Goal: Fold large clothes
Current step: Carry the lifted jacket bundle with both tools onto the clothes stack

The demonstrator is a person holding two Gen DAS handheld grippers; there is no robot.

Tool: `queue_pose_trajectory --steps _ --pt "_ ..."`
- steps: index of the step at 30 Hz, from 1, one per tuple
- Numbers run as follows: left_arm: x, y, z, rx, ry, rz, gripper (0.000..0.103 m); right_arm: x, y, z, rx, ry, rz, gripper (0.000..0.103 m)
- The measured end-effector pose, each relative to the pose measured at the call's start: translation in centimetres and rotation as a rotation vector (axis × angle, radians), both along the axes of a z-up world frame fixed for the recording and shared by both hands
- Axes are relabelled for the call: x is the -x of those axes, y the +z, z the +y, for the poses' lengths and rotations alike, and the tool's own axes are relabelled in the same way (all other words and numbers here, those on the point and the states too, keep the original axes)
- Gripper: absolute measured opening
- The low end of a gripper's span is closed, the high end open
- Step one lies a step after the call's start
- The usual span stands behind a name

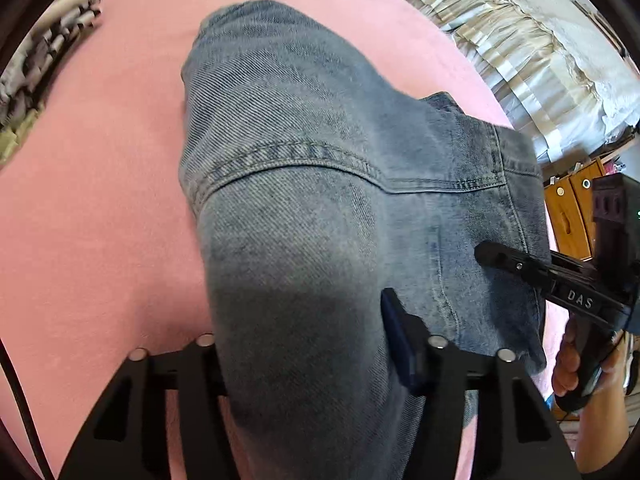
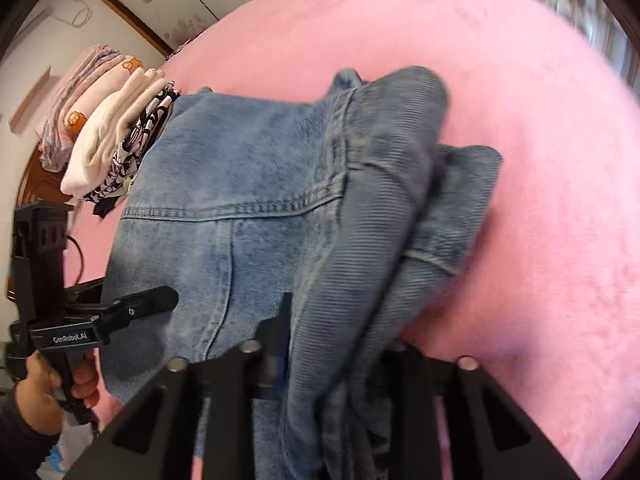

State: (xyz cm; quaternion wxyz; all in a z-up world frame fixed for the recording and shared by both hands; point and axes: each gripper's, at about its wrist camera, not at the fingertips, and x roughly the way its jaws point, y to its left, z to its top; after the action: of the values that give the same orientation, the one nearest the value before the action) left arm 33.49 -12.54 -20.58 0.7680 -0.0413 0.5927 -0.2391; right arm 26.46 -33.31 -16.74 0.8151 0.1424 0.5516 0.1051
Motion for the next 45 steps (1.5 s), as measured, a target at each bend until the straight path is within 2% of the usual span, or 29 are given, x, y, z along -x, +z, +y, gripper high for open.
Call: queue_pose_trajectory --steps 3,7,9,20,29,33,39,45 --pt "1.2 2.2 0.4 -0.022 0.005 -0.048 0.047 1.1 2.3 1.9 0.061 -0.005 -0.049 0.019" --pt "3.4 5.0 2.1 -0.079 -0.001 -0.104 0.046 3.3 4.5 4.9 0.064 0.012 -0.066 0.018" --pt "4.5 6.1 3.4 -0.096 -0.006 -0.103 0.046 4.6 5.1 6.5 0.06 0.024 -0.064 0.018" --pt "12.8 10.5 15.8 -0.185 0.058 -0.06 0.046 11.7 7.7 17.9 -0.046 0.143 -0.066 0.018" --pt "16.8 14.0 27.9 -0.203 0.166 -0.063 0.046 13.4 10.9 27.7 -0.071 0.291 -0.106 0.018" --pt "16.9 16.0 32.8 -0.206 0.208 -0.074 0.046 12.7 12.7 30.9 -0.087 0.333 -0.134 0.018" --pt "13.8 19.6 38.2 -0.212 0.247 -0.105 0.046 9.2 15.7 36.4 -0.094 0.373 -0.186 0.018" --pt "6.2 23.7 41.8 -0.199 0.276 -0.176 0.046 2.1 19.6 39.5 -0.065 0.38 -0.272 0.018"
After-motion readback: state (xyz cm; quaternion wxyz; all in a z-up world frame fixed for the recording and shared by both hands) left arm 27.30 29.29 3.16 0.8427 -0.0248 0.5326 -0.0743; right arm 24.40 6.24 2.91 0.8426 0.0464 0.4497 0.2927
